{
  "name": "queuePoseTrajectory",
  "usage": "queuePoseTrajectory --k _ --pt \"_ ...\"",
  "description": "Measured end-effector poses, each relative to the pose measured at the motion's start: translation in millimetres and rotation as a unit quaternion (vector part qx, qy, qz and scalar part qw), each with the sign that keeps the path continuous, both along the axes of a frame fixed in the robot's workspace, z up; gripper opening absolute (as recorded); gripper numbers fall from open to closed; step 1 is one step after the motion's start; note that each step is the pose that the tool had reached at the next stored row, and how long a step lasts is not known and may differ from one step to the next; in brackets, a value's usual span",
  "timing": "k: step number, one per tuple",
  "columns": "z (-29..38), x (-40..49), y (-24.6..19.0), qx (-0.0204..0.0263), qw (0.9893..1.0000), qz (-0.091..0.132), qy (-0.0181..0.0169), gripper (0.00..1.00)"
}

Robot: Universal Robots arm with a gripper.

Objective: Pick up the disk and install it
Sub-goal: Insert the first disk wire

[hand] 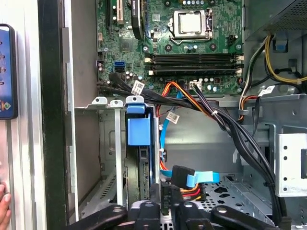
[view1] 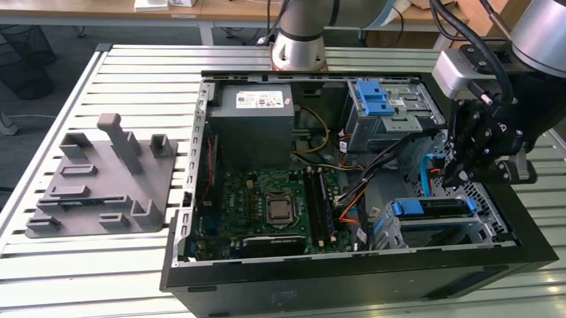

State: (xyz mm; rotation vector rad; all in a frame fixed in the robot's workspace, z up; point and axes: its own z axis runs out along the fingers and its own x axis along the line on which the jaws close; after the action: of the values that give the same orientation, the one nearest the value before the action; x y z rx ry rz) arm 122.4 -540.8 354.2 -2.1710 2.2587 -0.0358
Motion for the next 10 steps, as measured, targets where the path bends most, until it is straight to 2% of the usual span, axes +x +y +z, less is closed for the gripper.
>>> queuePoseTrajectory --k 1,8,9,10 --pt "0.0 0.0 0.0 0.0000 1.0000 0.000 -0.0001 0.17" --pt "-0.1 0.0 0.0 0.0001 1.0000 0.000 -0.0002 0.16" --pt "-0.1 -0.1 -2.3 0.0001 1.0000 0.000 -0.0002 0.16" --pt "-0.1 0.0 -2.3 0.0001 1.0000 0.000 -0.0002 0.16"
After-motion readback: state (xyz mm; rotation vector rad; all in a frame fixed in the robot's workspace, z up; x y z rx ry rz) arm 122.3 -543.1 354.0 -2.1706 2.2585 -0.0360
